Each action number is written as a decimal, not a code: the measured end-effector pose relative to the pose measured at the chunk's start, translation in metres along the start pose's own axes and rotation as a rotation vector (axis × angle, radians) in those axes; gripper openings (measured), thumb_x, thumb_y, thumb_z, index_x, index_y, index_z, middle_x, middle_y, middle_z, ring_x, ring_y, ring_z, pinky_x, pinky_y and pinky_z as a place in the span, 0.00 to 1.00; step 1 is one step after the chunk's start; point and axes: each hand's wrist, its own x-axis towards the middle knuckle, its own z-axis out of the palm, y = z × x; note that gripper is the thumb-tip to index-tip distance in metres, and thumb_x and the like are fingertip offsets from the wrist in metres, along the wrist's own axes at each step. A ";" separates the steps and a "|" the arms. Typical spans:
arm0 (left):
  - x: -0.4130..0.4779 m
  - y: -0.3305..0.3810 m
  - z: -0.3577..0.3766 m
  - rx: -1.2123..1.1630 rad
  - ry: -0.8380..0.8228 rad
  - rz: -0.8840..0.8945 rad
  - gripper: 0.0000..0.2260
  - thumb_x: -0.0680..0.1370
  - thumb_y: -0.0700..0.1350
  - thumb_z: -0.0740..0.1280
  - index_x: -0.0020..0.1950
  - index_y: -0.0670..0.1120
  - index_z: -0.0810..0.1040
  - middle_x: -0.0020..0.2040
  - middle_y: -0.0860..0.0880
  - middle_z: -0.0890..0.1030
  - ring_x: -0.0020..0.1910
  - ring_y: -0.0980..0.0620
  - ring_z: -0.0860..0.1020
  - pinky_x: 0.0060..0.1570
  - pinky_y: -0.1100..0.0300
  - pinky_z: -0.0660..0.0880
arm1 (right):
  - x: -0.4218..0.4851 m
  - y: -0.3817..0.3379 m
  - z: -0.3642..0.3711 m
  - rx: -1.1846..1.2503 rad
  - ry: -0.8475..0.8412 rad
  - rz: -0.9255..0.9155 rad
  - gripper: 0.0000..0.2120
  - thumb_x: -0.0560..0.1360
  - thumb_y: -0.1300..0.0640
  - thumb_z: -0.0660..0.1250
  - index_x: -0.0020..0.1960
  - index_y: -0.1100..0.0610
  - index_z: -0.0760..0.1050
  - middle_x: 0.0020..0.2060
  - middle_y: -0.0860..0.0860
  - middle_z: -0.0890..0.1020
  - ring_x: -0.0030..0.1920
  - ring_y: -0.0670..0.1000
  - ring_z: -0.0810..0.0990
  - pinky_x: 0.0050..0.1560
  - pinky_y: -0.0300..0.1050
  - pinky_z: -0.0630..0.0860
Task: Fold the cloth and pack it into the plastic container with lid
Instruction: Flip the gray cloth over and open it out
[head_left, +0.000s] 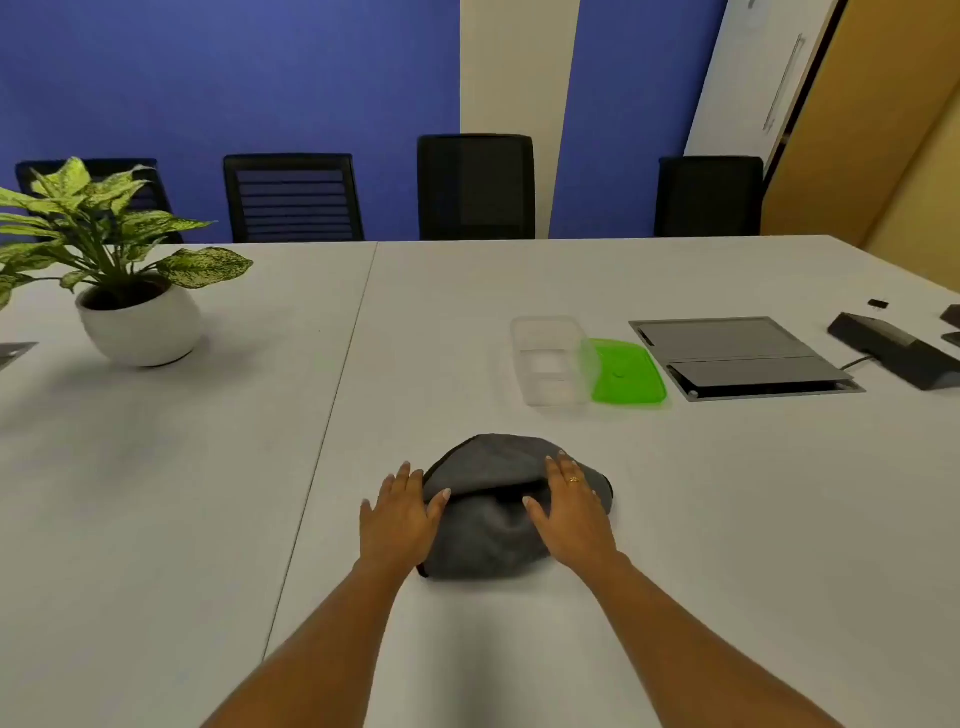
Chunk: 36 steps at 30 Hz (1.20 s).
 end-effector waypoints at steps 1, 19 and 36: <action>0.004 0.000 0.000 -0.044 -0.017 0.007 0.25 0.79 0.59 0.51 0.72 0.46 0.62 0.75 0.46 0.61 0.73 0.46 0.61 0.71 0.45 0.61 | 0.003 0.002 0.000 0.009 -0.004 0.012 0.31 0.78 0.46 0.57 0.76 0.55 0.49 0.76 0.52 0.51 0.76 0.52 0.50 0.75 0.52 0.54; 0.080 0.037 0.007 -0.441 -0.251 -0.119 0.26 0.80 0.53 0.57 0.74 0.44 0.57 0.74 0.44 0.63 0.72 0.43 0.63 0.70 0.51 0.61 | 0.052 0.029 0.036 0.471 -0.353 0.131 0.20 0.80 0.54 0.56 0.72 0.49 0.62 0.74 0.50 0.61 0.73 0.53 0.62 0.72 0.43 0.58; 0.114 0.027 0.000 -0.610 -0.154 -0.376 0.15 0.72 0.37 0.71 0.58 0.40 0.78 0.61 0.40 0.78 0.60 0.42 0.75 0.59 0.54 0.71 | 0.049 0.022 0.040 0.339 -0.546 -0.273 0.15 0.78 0.60 0.58 0.61 0.50 0.76 0.66 0.40 0.71 0.69 0.42 0.66 0.71 0.36 0.60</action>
